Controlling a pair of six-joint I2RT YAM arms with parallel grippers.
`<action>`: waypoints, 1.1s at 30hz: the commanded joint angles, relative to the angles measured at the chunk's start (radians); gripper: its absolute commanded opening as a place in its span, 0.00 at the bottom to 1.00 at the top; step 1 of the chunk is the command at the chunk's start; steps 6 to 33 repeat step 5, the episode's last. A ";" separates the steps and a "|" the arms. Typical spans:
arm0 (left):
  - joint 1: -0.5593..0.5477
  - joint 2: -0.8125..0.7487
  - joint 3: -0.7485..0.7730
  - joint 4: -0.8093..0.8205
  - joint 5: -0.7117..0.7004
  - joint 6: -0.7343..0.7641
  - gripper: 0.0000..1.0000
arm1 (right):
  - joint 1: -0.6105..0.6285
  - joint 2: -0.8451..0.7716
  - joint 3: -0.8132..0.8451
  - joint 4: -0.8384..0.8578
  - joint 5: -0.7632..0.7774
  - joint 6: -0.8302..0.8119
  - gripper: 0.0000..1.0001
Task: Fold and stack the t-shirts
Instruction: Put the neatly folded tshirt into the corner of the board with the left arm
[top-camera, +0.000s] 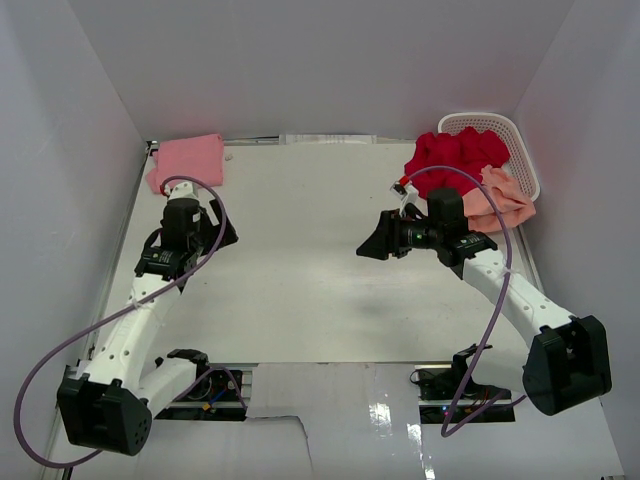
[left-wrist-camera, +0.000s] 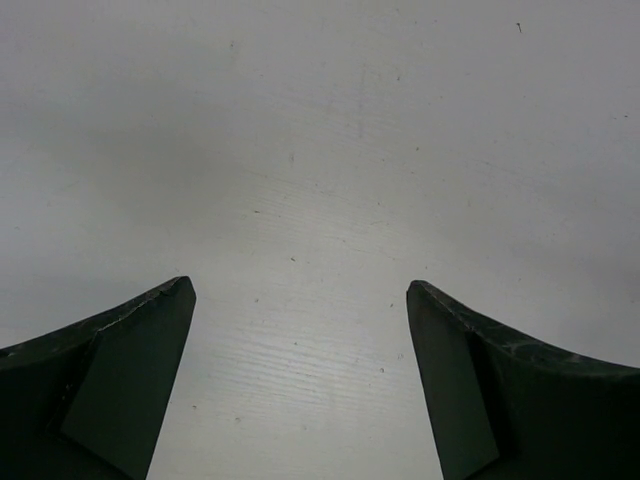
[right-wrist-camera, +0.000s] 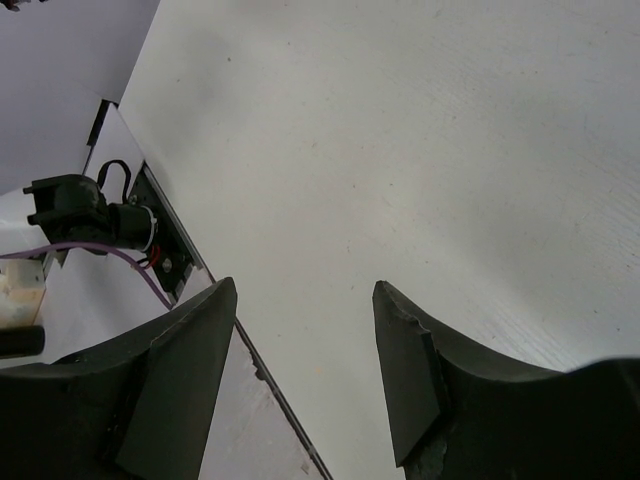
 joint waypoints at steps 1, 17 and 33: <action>-0.005 -0.032 0.004 -0.010 -0.008 0.018 0.98 | 0.001 -0.009 -0.009 0.060 -0.011 0.011 0.64; -0.005 -0.041 0.009 -0.010 -0.002 0.026 0.98 | 0.001 -0.012 -0.010 0.065 -0.013 0.017 0.64; -0.005 -0.041 0.009 -0.010 -0.002 0.026 0.98 | 0.001 -0.012 -0.010 0.065 -0.013 0.017 0.64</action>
